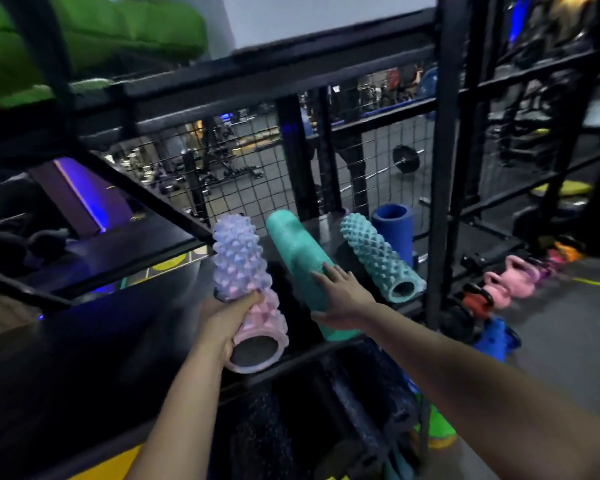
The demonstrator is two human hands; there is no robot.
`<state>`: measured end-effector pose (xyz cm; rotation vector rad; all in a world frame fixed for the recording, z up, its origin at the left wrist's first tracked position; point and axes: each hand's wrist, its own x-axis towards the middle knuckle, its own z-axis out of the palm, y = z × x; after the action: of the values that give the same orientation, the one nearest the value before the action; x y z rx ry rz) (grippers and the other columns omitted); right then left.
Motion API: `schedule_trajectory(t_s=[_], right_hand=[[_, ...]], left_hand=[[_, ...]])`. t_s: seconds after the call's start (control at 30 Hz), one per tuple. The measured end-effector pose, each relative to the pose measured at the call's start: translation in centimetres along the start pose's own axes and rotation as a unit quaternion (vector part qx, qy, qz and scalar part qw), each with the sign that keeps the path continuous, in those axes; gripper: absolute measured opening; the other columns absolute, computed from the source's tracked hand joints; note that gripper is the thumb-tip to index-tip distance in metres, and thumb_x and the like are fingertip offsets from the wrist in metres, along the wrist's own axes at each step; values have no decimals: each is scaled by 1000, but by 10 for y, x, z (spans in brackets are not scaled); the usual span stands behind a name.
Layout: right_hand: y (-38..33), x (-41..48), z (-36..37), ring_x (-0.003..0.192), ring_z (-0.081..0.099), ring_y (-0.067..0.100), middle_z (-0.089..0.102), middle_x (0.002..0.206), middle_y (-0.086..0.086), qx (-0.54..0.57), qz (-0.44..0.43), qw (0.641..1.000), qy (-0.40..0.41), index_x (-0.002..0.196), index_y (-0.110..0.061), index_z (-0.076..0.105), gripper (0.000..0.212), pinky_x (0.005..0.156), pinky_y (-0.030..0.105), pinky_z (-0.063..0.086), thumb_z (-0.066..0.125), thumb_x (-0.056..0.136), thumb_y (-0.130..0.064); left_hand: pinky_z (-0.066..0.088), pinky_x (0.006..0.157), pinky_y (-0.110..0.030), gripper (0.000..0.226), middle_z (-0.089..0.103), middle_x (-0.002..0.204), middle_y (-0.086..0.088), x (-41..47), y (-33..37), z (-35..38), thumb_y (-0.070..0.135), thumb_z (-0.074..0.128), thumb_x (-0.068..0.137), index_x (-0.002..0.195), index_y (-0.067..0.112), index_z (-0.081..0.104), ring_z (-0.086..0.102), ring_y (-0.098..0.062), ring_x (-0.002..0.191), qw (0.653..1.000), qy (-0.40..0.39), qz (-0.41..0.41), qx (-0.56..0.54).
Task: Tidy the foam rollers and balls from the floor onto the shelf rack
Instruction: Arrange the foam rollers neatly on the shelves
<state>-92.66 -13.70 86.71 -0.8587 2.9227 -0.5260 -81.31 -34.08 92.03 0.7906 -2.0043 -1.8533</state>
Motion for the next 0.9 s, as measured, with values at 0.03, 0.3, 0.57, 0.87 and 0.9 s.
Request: schedule_trajectory(t_s=[0.03,0.3,0.57,0.87,0.9], right_hand=[[2,1,-3,157,4,28,3,171,8,13,4,1000,-7,162,-27,13,96,128,45,7,66,88,-56],[7,6,1,158,4,22,1,172,2,36,15,999,-3,163,-26,13,94,127,34,17,64,90,-56],[-3,14,3,158,7,21,2,172,-3,43,16,999,6,163,-32,10,95,125,35,22,64,89,-59],[11,0,2,154,23,19,4,171,-8,115,19,993,-4,162,-38,14,91,116,32,35,65,90,-56],[16,1,2,153,26,19,3,171,-9,132,19,991,-10,162,-38,14,91,114,31,36,66,90,-56]], left_hand=[[60,62,-33,43,77,94,-10,1,-4,8,10,88,74,112,14,68,73,-27,77,1000,-2,8,17],[62,84,-44,104,73,115,9,38,-55,39,58,84,39,137,42,52,74,-16,90,988,42,-7,150],[58,90,-44,103,70,120,9,19,-34,49,64,76,38,136,48,50,68,-23,103,974,97,-13,202],[46,101,-50,91,42,137,-10,11,-19,71,42,77,63,147,43,41,54,-42,114,960,137,-36,243],[45,102,-50,90,41,139,-10,13,-19,74,42,78,65,147,44,41,53,-42,117,958,139,-37,250]])
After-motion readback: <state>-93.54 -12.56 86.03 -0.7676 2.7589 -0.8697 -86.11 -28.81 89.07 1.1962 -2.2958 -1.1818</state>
